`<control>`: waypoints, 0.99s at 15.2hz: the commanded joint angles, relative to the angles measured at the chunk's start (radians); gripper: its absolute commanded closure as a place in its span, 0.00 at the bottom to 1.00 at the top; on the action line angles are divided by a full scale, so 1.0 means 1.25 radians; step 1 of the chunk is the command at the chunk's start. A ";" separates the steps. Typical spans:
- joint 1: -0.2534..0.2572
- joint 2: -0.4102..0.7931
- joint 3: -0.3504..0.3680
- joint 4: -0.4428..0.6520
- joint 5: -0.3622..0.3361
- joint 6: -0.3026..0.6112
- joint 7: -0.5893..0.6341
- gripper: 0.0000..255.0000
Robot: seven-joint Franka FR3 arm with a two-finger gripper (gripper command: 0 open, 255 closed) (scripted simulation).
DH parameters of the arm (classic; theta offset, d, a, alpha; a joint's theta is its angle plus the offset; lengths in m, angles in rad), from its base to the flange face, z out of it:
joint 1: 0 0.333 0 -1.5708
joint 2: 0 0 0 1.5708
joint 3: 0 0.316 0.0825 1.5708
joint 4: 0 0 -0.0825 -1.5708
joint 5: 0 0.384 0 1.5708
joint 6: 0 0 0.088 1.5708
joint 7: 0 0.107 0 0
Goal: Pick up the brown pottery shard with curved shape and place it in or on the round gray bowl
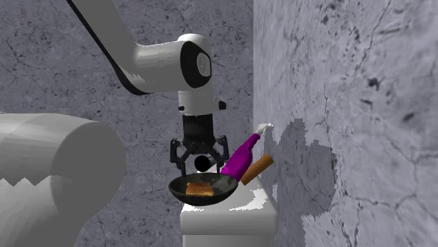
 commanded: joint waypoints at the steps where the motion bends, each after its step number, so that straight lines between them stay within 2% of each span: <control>1: 0.000 0.000 0.000 0.000 0.000 0.000 0.000 0.00; 3: 0.000 0.000 0.000 0.000 0.000 0.000 0.000 0.00; 7: 0.003 -0.067 0.036 0.063 0.026 -0.130 -0.003 0.00; 15: 0.002 -0.067 0.036 0.063 0.026 -0.130 -0.004 0.00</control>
